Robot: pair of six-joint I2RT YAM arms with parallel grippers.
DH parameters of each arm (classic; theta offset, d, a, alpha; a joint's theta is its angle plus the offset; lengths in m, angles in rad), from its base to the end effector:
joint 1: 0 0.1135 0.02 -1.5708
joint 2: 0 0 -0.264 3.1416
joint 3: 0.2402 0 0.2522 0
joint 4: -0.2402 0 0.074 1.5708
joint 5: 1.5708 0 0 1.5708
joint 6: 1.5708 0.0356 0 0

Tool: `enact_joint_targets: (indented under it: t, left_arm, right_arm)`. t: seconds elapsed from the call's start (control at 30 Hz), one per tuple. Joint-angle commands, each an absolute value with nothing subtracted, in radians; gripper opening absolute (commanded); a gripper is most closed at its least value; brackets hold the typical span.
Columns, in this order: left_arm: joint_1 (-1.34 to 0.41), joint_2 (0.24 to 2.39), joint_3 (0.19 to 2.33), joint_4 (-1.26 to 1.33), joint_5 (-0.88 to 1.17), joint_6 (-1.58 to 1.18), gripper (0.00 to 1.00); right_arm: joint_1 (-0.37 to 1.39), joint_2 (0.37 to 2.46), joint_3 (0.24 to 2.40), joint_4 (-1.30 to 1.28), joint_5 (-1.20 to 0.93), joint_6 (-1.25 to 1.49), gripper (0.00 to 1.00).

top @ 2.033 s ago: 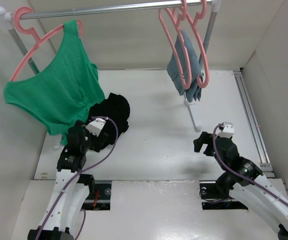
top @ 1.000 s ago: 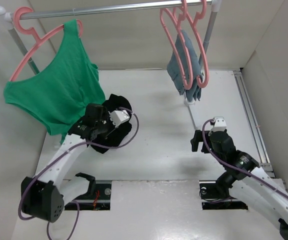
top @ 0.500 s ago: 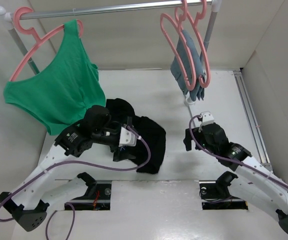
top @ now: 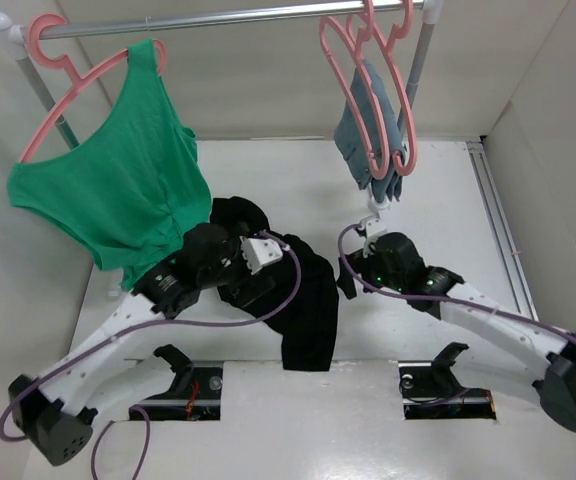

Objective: Place the t-shirt on the hanger
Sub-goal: Move the tshirt to the center of the board

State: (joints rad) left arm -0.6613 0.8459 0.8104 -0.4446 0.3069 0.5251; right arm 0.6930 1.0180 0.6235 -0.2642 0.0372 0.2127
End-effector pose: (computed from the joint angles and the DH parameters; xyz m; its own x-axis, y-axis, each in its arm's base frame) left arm 0.1415 -0.1237 0.3125 0.0841 0.5401 -0.8374 0.8723 0.3664 0.3239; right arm 0.1680 0.1378 0.2323 -0.5903 -0.2159 -0.7778 -0.5025 0.8524 0.1447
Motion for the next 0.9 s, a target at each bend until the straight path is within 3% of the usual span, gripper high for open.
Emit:
enact_joint_targets:
  t: [0.0,0.13,0.2,0.23,0.33,0.37,0.43,0.73,0.77,0.8,0.87]
  left_arm:
    - [-0.666,0.928,0.732,-0.402,0.152,0.555,0.92]
    - [-0.666,0.928,0.612,-0.331,0.088,0.652,0.94]
    - [-0.666,0.928,0.577,-0.331,0.087,0.663,0.83]
    - [-0.666,0.928,0.566,-0.34,0.087,0.684,0.66]
    - [-0.666,0.89,0.543,-0.379,0.119,0.738,0.42]
    - [-0.666,0.875,0.534,-0.406,0.155,0.758,0.19]
    - [-0.666,0.819,0.523,-0.432,0.179,0.804,0.0]
    - [-0.666,0.646,0.532,-0.604,0.316,0.951,0.0]
    - [-0.666,0.646,0.541,-0.617,0.334,0.951,0.0]
    - [-0.666,0.646,0.552,-0.627,0.347,0.951,0.02]
    - [-0.666,0.646,0.566,-0.664,0.382,0.94,0.16]
  right_arm:
    - [0.718,1.141,0.681,-0.121,-0.034,0.199,1.0]
    - [0.739,1.278,0.715,-0.054,-0.069,0.199,1.0]
    - [0.75,1.345,0.753,-0.043,-0.069,0.199,1.0]
    - [0.75,1.367,0.767,-0.034,-0.069,0.187,1.0]
    - [0.75,1.442,0.84,-0.034,-0.069,0.151,1.0]
    - [0.75,1.46,0.859,-0.034,-0.069,0.138,1.0]
    - [0.75,1.497,0.902,-0.034,-0.107,0.112,1.0]
    - [0.759,1.787,1.158,-0.034,-0.271,0.009,0.98]
    - [0.759,1.813,1.172,-0.034,-0.296,0.009,0.94]
    - [0.759,1.853,1.183,-0.034,-0.319,0.0,0.76]
    - [0.759,1.864,1.183,-0.034,-0.334,0.0,0.53]
